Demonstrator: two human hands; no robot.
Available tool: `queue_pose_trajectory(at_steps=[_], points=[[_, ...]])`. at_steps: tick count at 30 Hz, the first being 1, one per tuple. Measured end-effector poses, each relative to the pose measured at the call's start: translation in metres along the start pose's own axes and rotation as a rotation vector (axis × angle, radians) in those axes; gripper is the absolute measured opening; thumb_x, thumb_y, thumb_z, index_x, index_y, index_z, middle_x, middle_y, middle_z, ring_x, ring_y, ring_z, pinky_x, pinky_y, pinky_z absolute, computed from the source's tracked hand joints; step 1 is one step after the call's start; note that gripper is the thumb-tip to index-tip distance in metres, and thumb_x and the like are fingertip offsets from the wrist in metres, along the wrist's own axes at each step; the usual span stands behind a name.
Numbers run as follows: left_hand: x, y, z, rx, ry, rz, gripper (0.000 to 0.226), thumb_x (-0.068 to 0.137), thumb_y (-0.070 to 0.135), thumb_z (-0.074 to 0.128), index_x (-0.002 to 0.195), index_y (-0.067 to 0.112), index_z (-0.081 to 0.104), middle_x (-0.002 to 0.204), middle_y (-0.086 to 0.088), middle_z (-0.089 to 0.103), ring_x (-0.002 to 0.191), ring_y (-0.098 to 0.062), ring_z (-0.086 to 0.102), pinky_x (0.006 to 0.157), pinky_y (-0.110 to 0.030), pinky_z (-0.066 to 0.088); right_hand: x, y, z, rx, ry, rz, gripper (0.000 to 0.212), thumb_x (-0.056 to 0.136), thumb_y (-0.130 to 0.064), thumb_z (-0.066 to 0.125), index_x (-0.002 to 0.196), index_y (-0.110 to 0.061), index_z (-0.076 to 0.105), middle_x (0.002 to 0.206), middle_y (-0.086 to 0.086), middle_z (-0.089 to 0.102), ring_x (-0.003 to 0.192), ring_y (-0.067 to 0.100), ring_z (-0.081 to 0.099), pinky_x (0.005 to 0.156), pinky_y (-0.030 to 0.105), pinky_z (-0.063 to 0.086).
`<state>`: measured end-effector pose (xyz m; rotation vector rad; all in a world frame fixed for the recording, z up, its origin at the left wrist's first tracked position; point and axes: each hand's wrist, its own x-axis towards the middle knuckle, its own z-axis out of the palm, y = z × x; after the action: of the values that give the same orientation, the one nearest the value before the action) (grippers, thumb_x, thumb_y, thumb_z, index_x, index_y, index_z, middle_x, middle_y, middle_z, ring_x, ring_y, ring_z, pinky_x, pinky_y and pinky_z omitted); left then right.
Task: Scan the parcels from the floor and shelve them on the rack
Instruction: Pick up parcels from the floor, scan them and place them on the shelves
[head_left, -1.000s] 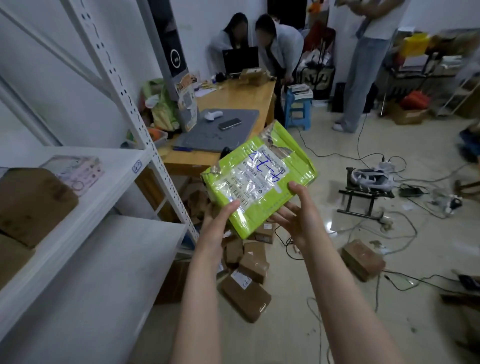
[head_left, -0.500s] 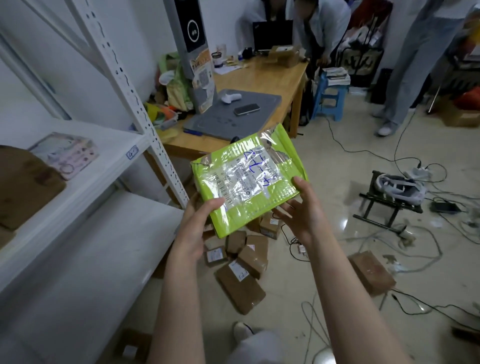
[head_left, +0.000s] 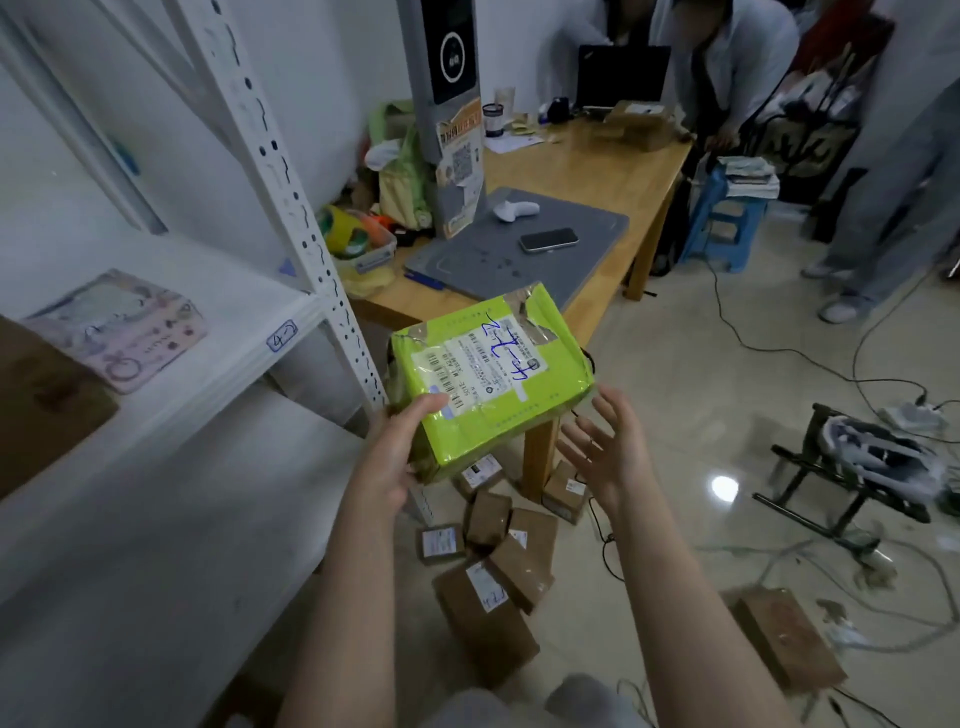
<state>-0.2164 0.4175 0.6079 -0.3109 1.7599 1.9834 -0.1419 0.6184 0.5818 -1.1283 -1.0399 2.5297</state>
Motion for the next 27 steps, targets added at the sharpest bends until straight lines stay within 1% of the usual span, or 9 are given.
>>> queue_pose_trajectory(at_steps=[3, 7, 9, 12, 15, 19, 22, 24, 27], points=[[0.013, 0.007, -0.012, -0.033, 0.089, 0.014, 0.039, 0.087, 0.025, 0.072, 0.125, 0.022, 0.066, 0.111, -0.003, 0.075, 0.089, -0.019, 0.072, 0.054, -0.028, 0.056, 0.024, -0.001, 0.011, -0.034, 0.018, 0.006, 0.034, 0.093, -0.038, 0.061, 0.118, -0.017, 0.059, 0.107, 0.008, 0.054, 0.103, 0.025, 0.056, 0.102, 0.044, 0.049], [0.032, 0.016, -0.019, -0.077, 0.204, 0.034, 0.036, 0.089, 0.022, 0.070, 0.124, 0.015, 0.067, 0.106, -0.002, 0.074, 0.085, -0.018, 0.069, 0.052, -0.027, 0.055, 0.055, -0.011, 0.030, -0.088, 0.013, 0.004, 0.030, 0.094, -0.034, 0.060, 0.119, -0.016, 0.058, 0.114, 0.006, 0.056, 0.105, 0.024, 0.059, 0.068, 0.031, 0.053], [0.041, 0.017, -0.018, -0.092, 0.265, 0.027, 0.035, 0.088, 0.022, 0.070, 0.122, 0.015, 0.067, 0.102, -0.001, 0.073, 0.084, -0.018, 0.068, 0.054, -0.027, 0.054, 0.077, -0.014, 0.035, -0.133, 0.003, 0.014, 0.026, 0.096, -0.030, 0.058, 0.117, -0.015, 0.058, 0.123, 0.009, 0.058, 0.113, 0.027, 0.057, 0.064, 0.028, 0.049], [0.059, 0.020, -0.012, -0.124, 0.341, 0.027, 0.040, 0.088, 0.019, 0.072, 0.126, 0.013, 0.065, 0.107, -0.002, 0.071, 0.086, -0.015, 0.065, 0.060, -0.030, 0.053, 0.121, -0.019, 0.047, -0.262, 0.015, 0.000, 0.047, 0.095, -0.032, 0.059, 0.136, -0.011, 0.051, 0.139, 0.012, 0.052, 0.129, 0.030, 0.050, 0.065, 0.027, 0.046], [0.083, 0.025, 0.002, -0.153, 0.413, 0.025, 0.042, 0.088, 0.019, 0.072, 0.128, 0.011, 0.064, 0.102, -0.001, 0.070, 0.086, -0.015, 0.064, 0.061, -0.030, 0.052, 0.165, -0.034, 0.062, -0.445, -0.003, -0.003, 0.048, 0.092, -0.030, 0.065, 0.135, -0.010, 0.053, 0.132, 0.010, 0.057, 0.120, 0.027, 0.056, 0.059, 0.023, 0.045], [0.116, 0.028, 0.036, -0.232, 0.518, -0.001, 0.045, 0.085, 0.019, 0.075, 0.127, 0.011, 0.064, 0.107, -0.005, 0.071, 0.089, -0.018, 0.064, 0.066, -0.033, 0.053, 0.222, -0.068, 0.071, -0.778, -0.028, -0.066, 0.041, 0.096, -0.022, 0.063, 0.132, -0.005, 0.056, 0.105, 0.002, 0.059, 0.071, 0.010, 0.053, 0.039, 0.012, 0.035], [0.136, 0.030, 0.064, -0.275, 0.578, 0.012, 0.039, 0.085, 0.016, 0.075, 0.122, 0.010, 0.064, 0.098, -0.004, 0.071, 0.083, -0.018, 0.067, 0.061, -0.031, 0.054, 0.266, -0.085, 0.077, -0.980, -0.041, -0.113, 0.039, 0.095, -0.021, 0.062, 0.131, -0.008, 0.055, 0.088, -0.001, 0.054, 0.065, 0.011, 0.052, 0.047, 0.016, 0.040], [0.145, 0.025, 0.075, -0.283, 0.630, 0.014, 0.043, 0.082, 0.018, 0.078, 0.121, 0.009, 0.064, 0.100, -0.007, 0.073, 0.082, -0.020, 0.069, 0.056, -0.029, 0.054, 0.293, -0.088, 0.080, -1.125, -0.037, -0.146, 0.042, 0.091, -0.025, 0.065, 0.129, -0.012, 0.056, 0.089, 0.000, 0.057, 0.078, 0.019, 0.060, 0.068, 0.030, 0.055], [0.151, 0.011, 0.082, -0.325, 0.714, 0.007, 0.083, 0.058, 0.035, 0.090, 0.131, 0.009, 0.060, 0.117, -0.015, 0.071, 0.089, -0.027, 0.070, 0.048, -0.028, 0.054, 0.335, -0.077, 0.077, -1.310, -0.040, -0.152, 0.045, 0.077, -0.035, 0.068, 0.117, -0.015, 0.058, 0.095, 0.008, 0.065, 0.086, 0.029, 0.065, 0.077, 0.047, 0.059]])
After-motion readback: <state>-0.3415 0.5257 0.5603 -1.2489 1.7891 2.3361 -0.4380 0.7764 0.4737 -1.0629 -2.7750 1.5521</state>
